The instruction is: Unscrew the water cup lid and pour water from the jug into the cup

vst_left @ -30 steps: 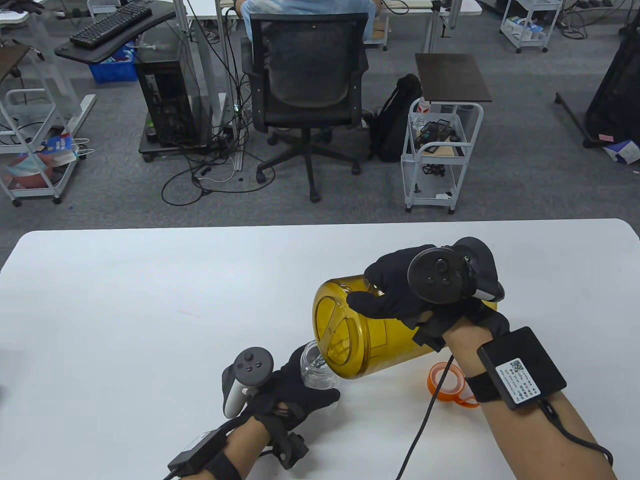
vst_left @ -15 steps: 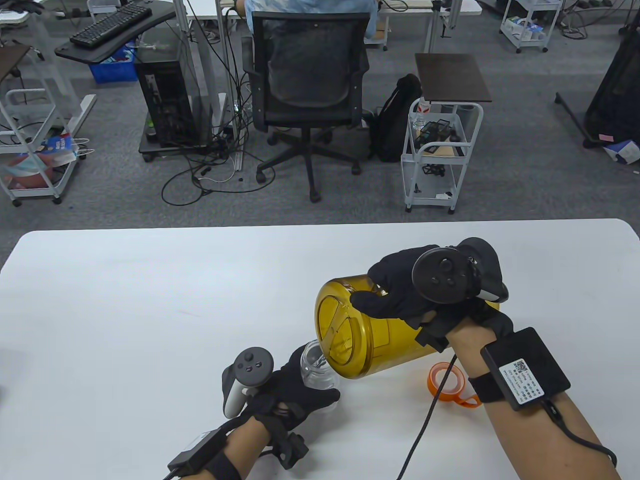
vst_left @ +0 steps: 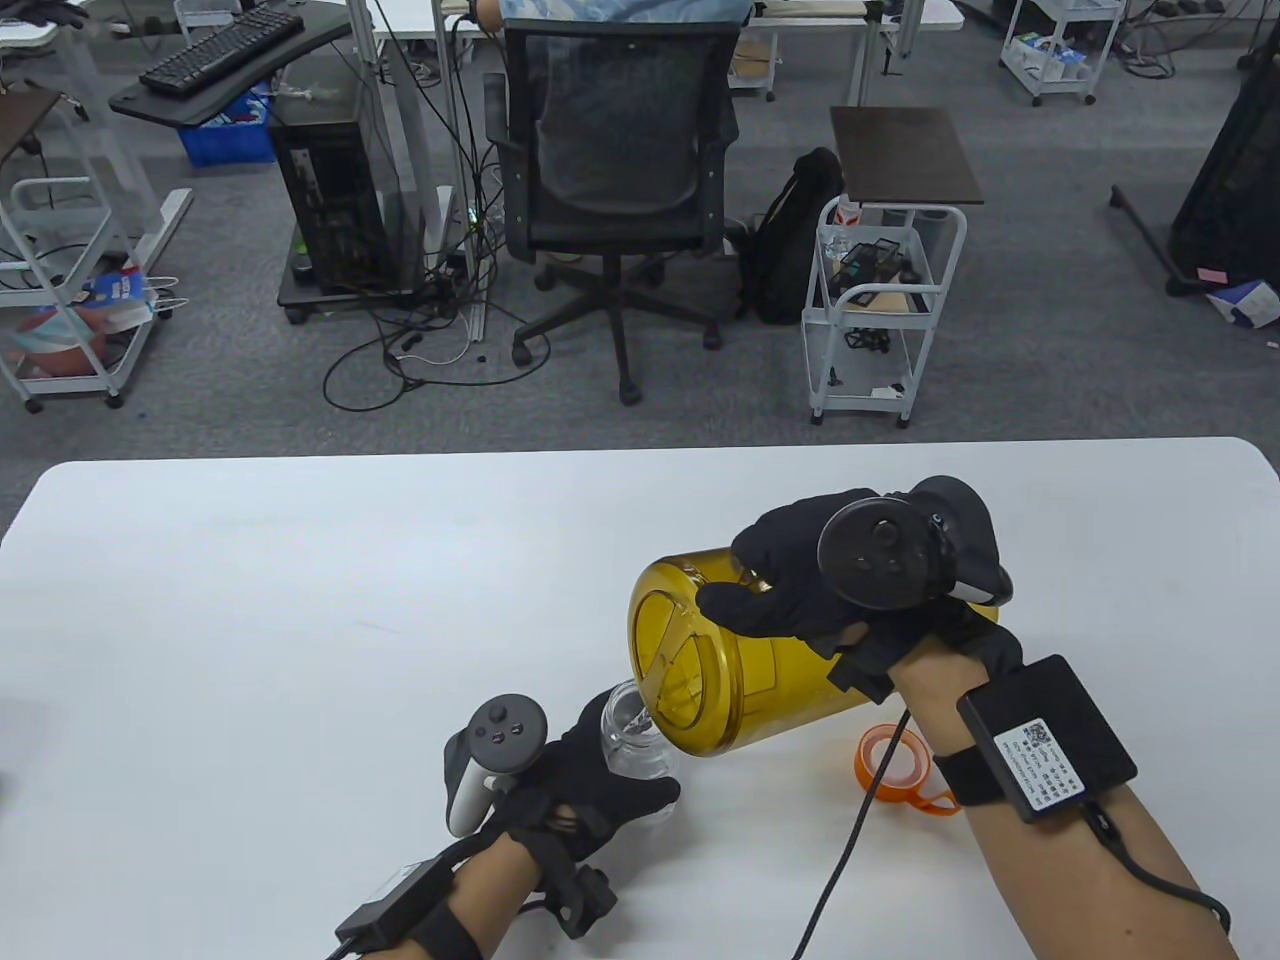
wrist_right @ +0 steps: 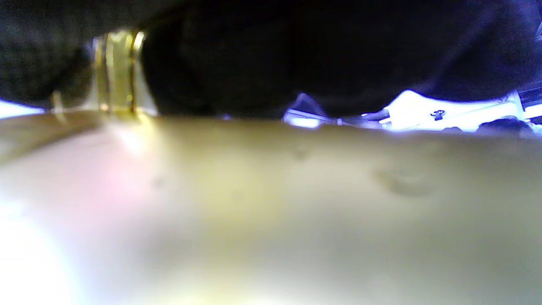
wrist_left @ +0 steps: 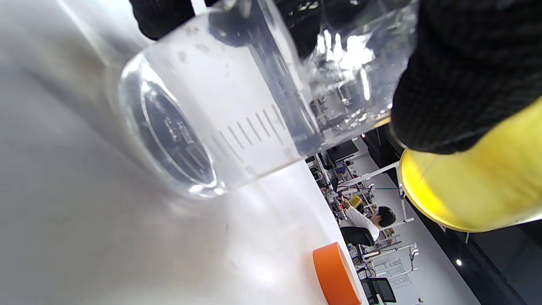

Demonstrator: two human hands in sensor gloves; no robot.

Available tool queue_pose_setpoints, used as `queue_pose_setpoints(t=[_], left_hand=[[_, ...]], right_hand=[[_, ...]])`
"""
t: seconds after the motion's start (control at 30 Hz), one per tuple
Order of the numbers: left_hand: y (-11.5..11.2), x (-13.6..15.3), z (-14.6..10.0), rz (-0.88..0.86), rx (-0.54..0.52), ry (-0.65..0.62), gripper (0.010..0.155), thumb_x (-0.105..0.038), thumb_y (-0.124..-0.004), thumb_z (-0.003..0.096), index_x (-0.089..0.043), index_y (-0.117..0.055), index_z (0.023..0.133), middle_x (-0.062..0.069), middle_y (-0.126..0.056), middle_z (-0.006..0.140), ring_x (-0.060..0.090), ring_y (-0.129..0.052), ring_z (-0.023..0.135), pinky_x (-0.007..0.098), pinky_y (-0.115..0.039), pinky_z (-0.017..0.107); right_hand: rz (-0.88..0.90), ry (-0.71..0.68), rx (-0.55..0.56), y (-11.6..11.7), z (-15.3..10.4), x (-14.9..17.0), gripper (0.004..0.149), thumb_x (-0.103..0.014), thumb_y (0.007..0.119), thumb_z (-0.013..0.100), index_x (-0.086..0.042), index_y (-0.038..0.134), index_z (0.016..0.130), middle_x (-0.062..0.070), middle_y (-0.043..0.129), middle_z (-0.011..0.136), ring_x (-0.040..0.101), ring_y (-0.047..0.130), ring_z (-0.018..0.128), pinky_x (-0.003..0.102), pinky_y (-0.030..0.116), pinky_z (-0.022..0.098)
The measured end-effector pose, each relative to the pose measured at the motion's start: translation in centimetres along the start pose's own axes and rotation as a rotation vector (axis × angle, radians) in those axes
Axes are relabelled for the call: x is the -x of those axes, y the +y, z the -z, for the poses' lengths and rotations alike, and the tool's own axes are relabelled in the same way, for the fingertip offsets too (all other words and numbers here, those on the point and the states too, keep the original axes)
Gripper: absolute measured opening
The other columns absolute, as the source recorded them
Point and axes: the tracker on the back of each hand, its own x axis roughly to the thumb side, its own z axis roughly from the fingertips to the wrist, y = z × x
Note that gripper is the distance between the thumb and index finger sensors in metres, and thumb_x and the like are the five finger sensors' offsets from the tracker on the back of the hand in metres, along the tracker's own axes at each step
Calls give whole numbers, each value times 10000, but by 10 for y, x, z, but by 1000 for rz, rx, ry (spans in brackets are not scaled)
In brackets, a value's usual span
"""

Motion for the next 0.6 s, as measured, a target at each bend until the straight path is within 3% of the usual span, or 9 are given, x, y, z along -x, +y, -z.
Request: queue_pose_setpoints(t=[0.6], left_hand=[[0,0,0,2,-1,1,1073,-648,-1088,311,-452,-392,1104,-91,-552,1164,268,-665,1130,566,-596,806]], right_hand=[[-3,5,2,0,0,0,583,-727,870,339,-178,993,490,108,1000,373,268,973,189,537,903,262]])
